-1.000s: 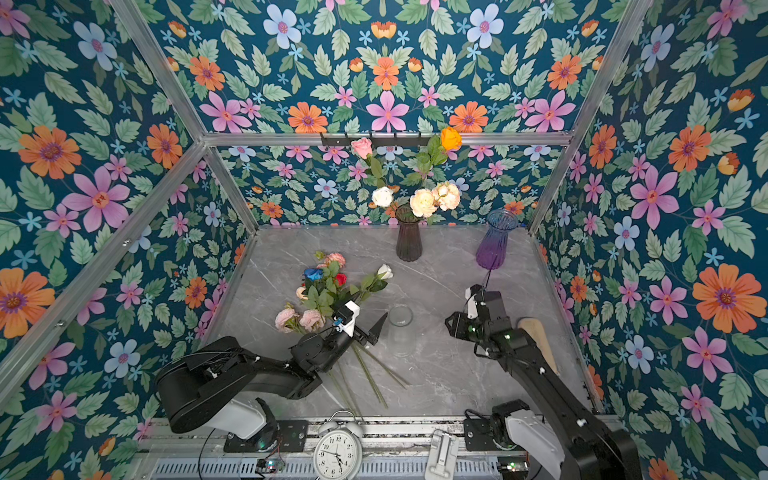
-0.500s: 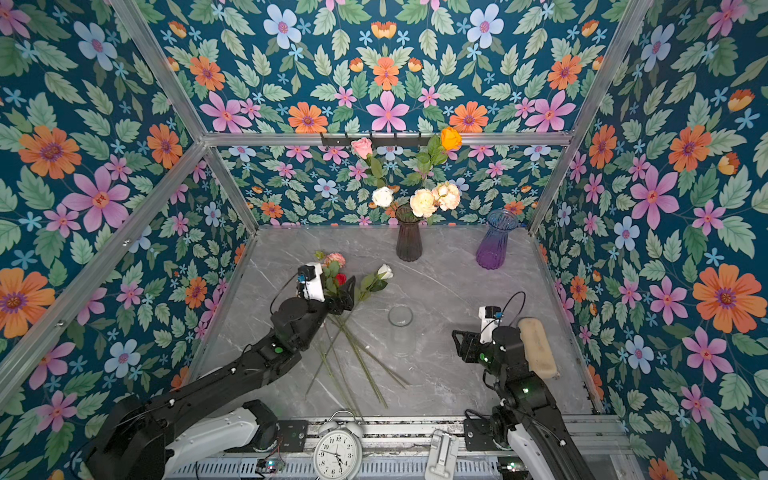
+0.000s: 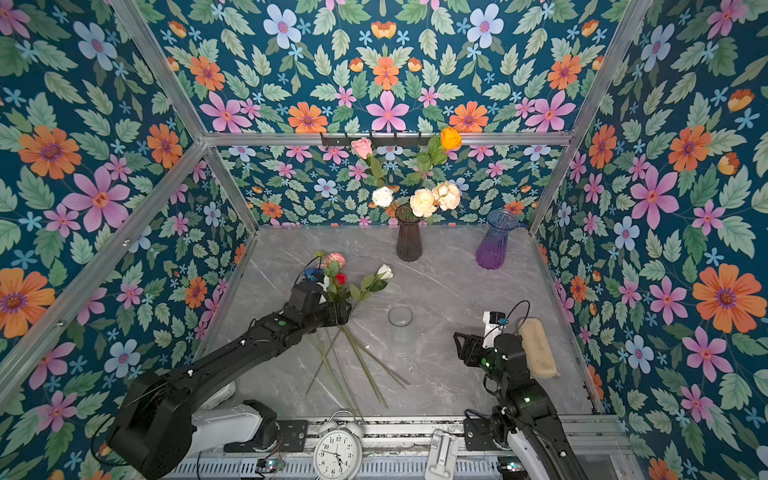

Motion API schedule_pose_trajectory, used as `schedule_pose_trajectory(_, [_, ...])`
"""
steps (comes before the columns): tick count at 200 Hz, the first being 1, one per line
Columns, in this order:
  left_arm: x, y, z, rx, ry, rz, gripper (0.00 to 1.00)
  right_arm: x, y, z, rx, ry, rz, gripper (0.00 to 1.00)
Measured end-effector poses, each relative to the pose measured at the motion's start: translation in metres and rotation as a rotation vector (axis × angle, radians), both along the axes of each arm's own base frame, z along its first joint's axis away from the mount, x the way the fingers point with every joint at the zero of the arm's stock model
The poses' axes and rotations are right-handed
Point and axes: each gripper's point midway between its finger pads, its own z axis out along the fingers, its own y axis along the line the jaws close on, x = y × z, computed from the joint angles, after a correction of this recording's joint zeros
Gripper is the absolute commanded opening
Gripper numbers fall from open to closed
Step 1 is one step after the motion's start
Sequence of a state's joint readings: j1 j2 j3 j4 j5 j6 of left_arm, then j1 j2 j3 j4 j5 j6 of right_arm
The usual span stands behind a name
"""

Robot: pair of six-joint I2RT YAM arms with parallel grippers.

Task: Arrange the flowers into the vase
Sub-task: 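Raise the right gripper from the vase while the left reaches toward the roses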

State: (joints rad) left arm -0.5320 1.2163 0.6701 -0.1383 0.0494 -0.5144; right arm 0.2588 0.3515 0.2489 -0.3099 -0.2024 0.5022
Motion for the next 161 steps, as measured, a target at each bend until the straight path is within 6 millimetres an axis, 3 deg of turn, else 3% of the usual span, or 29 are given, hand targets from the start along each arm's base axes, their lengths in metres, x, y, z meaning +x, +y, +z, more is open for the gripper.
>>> schedule_pose_trajectory(14, [-0.009, 0.005, -0.008, 0.011, 0.026, 0.000, 0.66, 0.000, 0.000, 0.000, 0.000, 0.002, 0.001, 0.63])
schedule_pose_trajectory(41, [-0.021, 0.008, -0.025, 0.017, 0.074, -0.013, 0.61, 0.001, 0.001, 0.003, 0.005, -0.012, 0.003, 0.63])
schedule_pose_trajectory(65, [-0.019, 0.006, -0.030, 0.024, 0.088, -0.020, 0.55, 0.002, 0.001, 0.004, 0.007, -0.017, 0.004, 0.63])
schedule_pose_trajectory(118, [-0.015, 0.001, -0.027, 0.028, 0.083, -0.044, 0.59, 0.001, 0.001, 0.007, 0.013, -0.032, 0.003, 0.63])
schedule_pose_trajectory(161, [-0.019, 0.015, -0.028, 0.062, 0.066, 0.004, 0.52, 0.000, 0.001, 0.014, 0.022, -0.065, 0.003, 0.63])
